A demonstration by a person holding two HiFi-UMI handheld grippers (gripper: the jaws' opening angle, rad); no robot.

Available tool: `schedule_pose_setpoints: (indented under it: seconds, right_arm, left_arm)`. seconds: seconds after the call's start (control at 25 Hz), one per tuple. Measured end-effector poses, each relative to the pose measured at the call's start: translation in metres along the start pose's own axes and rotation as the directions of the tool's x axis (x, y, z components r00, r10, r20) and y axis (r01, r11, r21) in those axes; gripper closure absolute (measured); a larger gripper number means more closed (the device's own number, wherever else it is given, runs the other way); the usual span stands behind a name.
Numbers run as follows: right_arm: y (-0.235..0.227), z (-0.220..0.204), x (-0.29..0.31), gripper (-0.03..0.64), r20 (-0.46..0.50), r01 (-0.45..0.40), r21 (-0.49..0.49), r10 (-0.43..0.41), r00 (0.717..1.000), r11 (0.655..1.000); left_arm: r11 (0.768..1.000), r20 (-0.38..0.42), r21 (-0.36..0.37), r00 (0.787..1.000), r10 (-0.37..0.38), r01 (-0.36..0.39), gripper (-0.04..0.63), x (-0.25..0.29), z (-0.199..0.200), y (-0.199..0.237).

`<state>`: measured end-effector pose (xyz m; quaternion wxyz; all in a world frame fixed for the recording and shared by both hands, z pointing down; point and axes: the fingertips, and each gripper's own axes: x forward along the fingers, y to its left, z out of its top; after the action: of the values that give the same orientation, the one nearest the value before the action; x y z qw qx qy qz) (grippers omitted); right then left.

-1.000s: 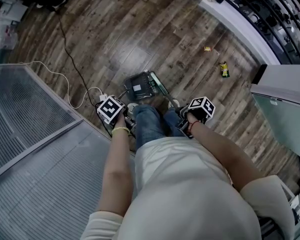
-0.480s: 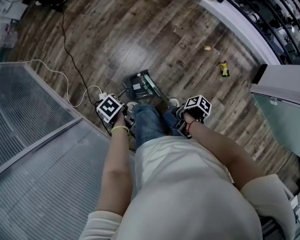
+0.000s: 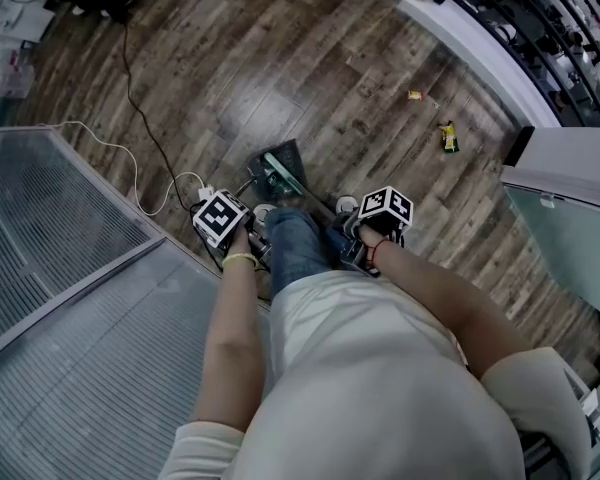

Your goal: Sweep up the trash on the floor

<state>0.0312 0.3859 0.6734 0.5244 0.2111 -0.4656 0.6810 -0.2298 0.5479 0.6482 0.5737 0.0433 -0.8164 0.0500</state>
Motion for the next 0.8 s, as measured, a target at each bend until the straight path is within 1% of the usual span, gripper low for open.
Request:
schedule_pose_setpoints:
  seconds: [0.16, 0.8]
  right_arm:
    - [0.004, -0.001, -0.001, 0.522, -0.008, -0.011, -0.019, 0.011, 1.0, 1.0]
    - [-0.003, 0.011, -0.019, 0.522, 0.036, -0.011, -0.003, 0.011, 0.999, 1.0]
  left_arm:
    - [1.0, 0.002, 0.002, 1.0, -0.001, 0.001, 0.506, 0.001, -0.001, -0.001]
    - [1.0, -0.002, -0.004, 1.0, -0.007, 0.007, 0.506, -0.003, -0.005, 0.002]
